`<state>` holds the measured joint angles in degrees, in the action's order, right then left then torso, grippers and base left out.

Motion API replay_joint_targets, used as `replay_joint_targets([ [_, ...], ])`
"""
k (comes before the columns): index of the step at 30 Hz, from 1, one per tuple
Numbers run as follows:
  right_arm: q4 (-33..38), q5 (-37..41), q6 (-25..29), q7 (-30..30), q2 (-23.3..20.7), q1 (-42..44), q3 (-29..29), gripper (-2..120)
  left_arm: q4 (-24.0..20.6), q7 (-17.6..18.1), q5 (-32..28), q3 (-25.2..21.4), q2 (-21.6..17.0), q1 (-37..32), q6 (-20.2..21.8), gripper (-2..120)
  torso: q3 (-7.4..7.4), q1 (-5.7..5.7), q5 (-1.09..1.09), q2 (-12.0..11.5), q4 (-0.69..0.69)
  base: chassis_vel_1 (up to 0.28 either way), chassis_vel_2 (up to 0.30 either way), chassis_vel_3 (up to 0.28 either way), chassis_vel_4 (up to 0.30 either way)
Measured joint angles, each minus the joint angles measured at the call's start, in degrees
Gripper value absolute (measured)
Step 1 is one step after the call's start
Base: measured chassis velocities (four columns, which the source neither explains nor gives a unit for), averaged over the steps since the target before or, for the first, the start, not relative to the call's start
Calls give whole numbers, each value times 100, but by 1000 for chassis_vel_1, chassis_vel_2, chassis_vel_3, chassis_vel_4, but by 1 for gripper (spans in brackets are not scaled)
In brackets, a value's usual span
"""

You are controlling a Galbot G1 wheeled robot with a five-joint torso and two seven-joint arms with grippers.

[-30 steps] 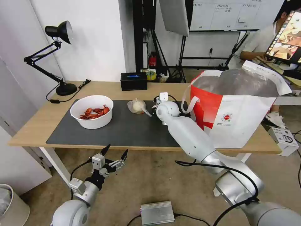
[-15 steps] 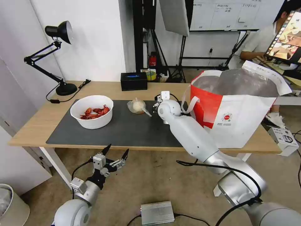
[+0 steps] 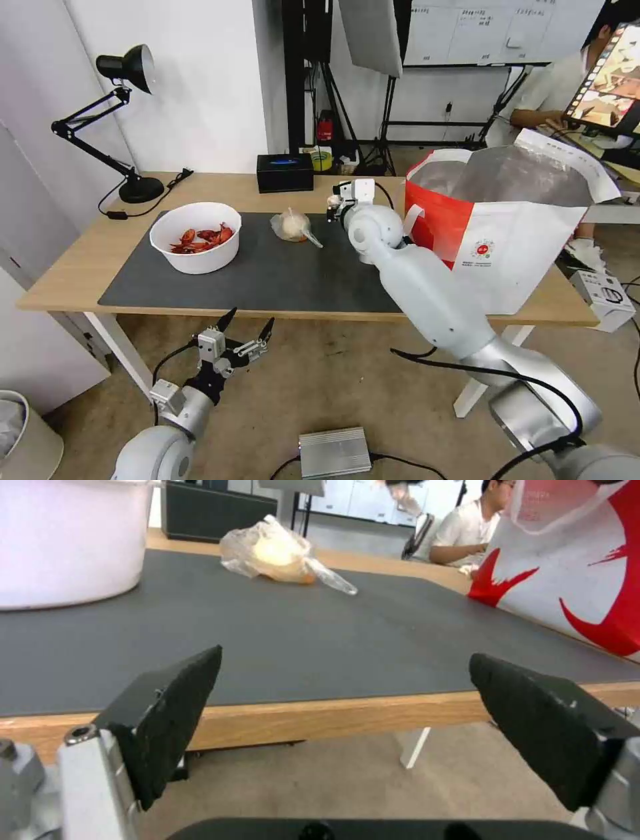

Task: Pick up the trash from the table and place it into the takeout bag.

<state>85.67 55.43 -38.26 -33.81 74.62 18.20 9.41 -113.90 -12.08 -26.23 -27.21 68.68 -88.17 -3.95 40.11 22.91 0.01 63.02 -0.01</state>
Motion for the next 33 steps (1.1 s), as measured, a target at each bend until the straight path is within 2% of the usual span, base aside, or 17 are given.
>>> replay_joint_targets([
  [6, 696, 98, 0, -62, -266, 219, -28, 0, -39, 4, 26, -4, 21, -28, 1, 100, 0, 0, 0, 0, 1, 0, 0, 0, 0],
  [12, 1489, -74, 247, 271, -580, 485, -264, 0, -80, 10, 88, -19, 56, -77, 6, 100, 0, 0, 0, 0, 1, 0, 0, 0, 0],
  [17, 1806, -178, 350, 367, -680, 563, -424, 0, -90, 14, 113, -24, 77, -91, 7, 100, 0, 0, -1, 0, 0, 0, 0, 0, 0],
  [22, 2479, -447, 495, 442, -1030, 687, -868, 0, -128, 134, 177, -13, 121, -102, 19, 100, 0, 0, 0, 0, 0, 0, 0, 0, 0],
  [26, 2700, -546, 524, 451, -1206, 723, -1021, 0, -139, 162, 190, -2, 131, -102, 23, 100, 0, 0, 0, 0, 0, 0, 0, 0, 0],
  [33, 3148, -898, 522, 379, -1830, 937, -1628, 0, -153, 171, 235, 21, 143, -106, 37, 100, -1, 0, 0, 0, 0, 0, 0, 0, 0],
])
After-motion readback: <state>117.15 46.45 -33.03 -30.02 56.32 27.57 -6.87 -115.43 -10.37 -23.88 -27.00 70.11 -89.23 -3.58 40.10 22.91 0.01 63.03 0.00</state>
